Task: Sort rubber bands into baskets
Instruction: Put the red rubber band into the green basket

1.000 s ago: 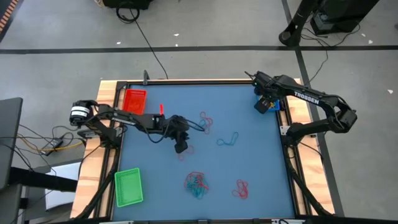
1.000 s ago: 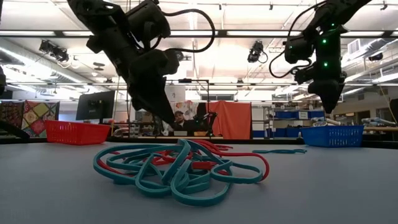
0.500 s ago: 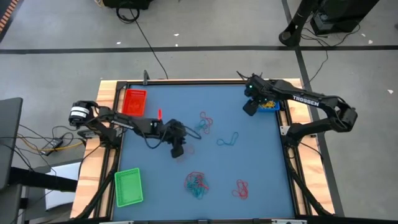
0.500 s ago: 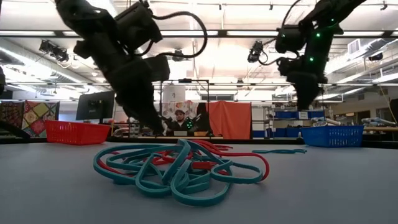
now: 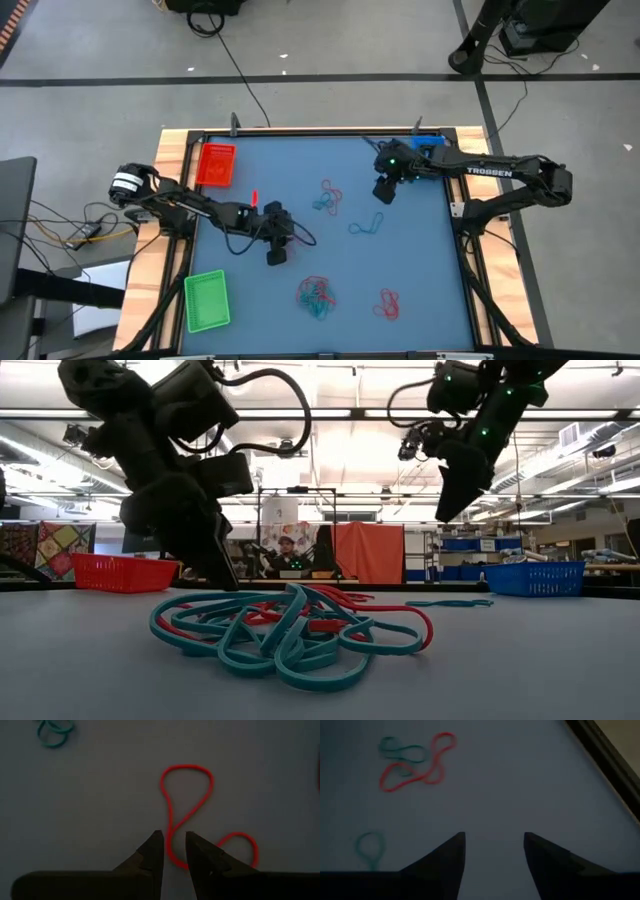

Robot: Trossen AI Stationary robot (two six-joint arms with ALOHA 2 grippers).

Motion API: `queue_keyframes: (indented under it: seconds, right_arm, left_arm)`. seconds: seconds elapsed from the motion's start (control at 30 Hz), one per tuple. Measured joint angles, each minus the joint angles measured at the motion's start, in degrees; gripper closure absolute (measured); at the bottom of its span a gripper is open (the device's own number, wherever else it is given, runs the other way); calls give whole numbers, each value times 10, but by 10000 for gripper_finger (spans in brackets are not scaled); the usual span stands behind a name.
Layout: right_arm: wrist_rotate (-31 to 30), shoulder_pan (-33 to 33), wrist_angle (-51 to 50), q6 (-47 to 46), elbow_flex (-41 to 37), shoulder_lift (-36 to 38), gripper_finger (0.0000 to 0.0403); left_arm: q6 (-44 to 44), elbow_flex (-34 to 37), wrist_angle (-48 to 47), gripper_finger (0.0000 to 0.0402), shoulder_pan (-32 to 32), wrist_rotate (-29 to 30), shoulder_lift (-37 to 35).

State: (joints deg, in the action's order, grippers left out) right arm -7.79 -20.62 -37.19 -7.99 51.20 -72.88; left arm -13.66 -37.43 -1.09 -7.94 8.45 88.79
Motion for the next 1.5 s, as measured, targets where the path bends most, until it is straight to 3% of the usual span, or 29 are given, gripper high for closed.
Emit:
queue_keyframes:
  seconds: [0.37, 0.63, 1.0, 1.23, 1.5]
  right_arm:
    - [-34, 94, 16, -48, 0, -41, 195]
    - [-43, 150, 16, -85, 0, -110, 195]
    - [-47, 201, 27, -105, -1, -137, 199]
    - [-60, 212, 33, -105, -1, -124, 200]
    - [-99, 233, 65, -126, -1, -123, 203]
  left_arm:
    - [21, 2, 2, 315, 0, 11, 0]
    - [44, 2, 14, 315, 0, 10, 1]
    - [40, -2, 61, 318, 0, 0, 76]
    - [25, -2, 58, 393, 1, -11, 73]
    - [-19, -3, 43, 399, -1, -14, 47]
